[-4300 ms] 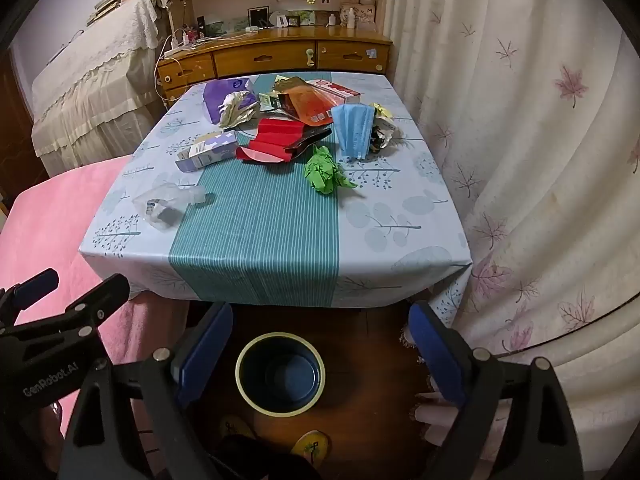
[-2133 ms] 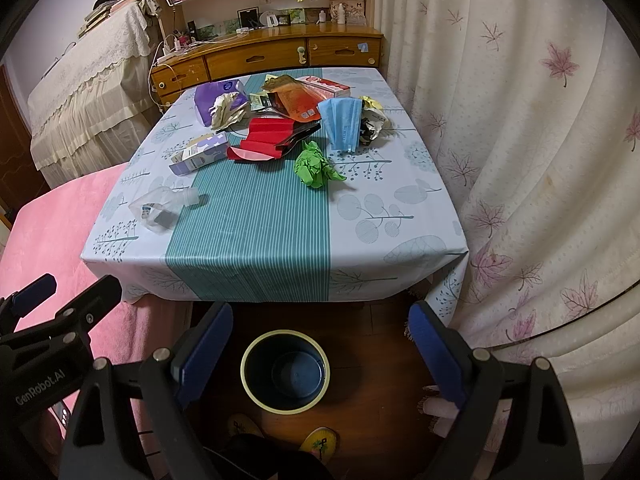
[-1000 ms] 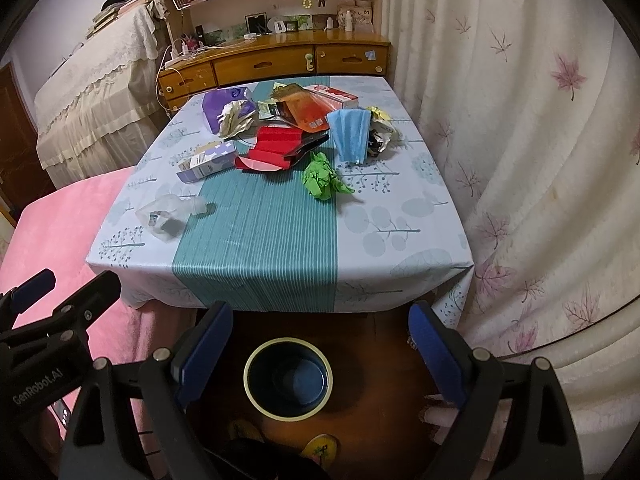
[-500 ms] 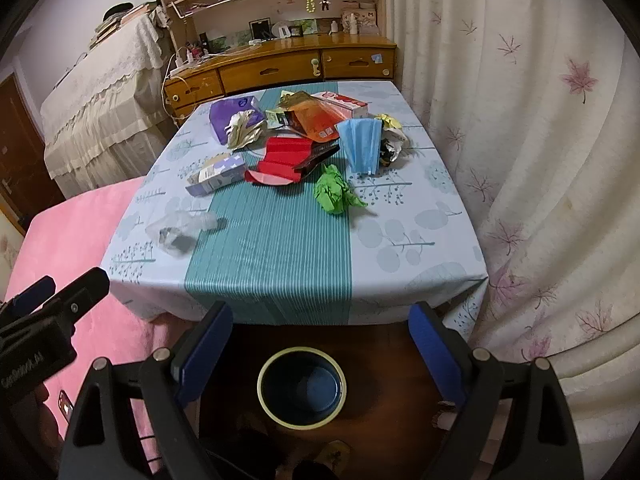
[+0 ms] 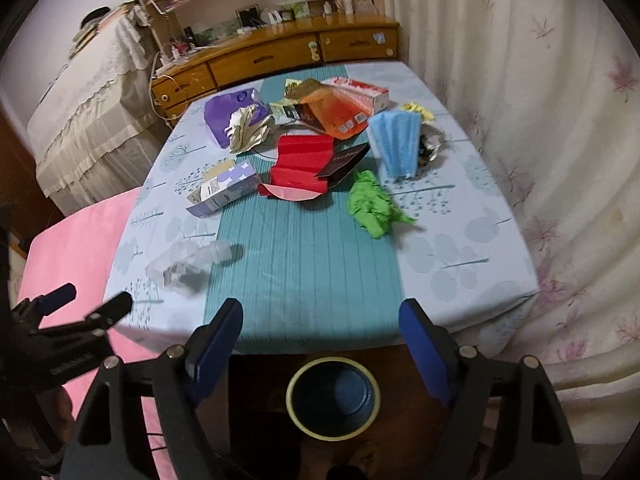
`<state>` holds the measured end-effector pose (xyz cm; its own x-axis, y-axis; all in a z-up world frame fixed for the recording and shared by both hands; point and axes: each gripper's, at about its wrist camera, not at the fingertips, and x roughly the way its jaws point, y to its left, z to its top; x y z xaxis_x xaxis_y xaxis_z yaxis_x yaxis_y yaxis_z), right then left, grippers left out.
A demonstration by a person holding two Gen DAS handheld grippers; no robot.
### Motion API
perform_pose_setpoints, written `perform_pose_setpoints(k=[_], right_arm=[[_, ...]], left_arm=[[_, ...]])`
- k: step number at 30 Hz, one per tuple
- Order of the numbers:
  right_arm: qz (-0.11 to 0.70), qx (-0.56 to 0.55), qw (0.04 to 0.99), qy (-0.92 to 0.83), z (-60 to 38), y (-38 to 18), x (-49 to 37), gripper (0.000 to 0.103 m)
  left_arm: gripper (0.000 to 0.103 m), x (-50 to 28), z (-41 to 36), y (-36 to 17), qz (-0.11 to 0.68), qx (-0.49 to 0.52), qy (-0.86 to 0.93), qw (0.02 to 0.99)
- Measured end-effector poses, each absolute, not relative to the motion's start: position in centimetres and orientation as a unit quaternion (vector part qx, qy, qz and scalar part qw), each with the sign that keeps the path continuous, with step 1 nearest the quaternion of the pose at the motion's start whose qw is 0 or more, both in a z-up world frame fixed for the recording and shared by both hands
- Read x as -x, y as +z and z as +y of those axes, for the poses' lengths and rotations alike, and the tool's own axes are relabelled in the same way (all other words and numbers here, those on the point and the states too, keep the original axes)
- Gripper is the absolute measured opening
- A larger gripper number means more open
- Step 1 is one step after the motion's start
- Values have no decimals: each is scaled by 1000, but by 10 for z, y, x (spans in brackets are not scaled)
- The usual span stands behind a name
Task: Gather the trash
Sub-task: 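Grasp the clear plastic bottle with left gripper while right gripper grasps the lavender box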
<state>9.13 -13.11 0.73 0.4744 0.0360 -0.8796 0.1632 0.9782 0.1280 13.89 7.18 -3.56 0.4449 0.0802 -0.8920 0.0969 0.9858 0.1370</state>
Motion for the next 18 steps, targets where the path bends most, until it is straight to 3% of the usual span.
perform_pose_setpoints(k=[9,12,15,17,18], right_arm=[[547,-129,824,-72,-120,-29,-121,80],[555,-138,817,-77,-118,-37,-130,75],[565,-146,809,-75,-114,-44,-139,69],[569,-149,805,-72,-111,-47,-147,67],[571,-150,804,-71,-109,-48,-151,66]], left_arm=[[101,-193,53,-90,562,-194,-67,802],[99,-205,45,-103,566,-217,-84,791],[76,-218,41,-109,583,-214,-114,775],[53,-228,42,-114,594,-208,-127,766],[47,-232,42,-116,598,-207,-131,763]])
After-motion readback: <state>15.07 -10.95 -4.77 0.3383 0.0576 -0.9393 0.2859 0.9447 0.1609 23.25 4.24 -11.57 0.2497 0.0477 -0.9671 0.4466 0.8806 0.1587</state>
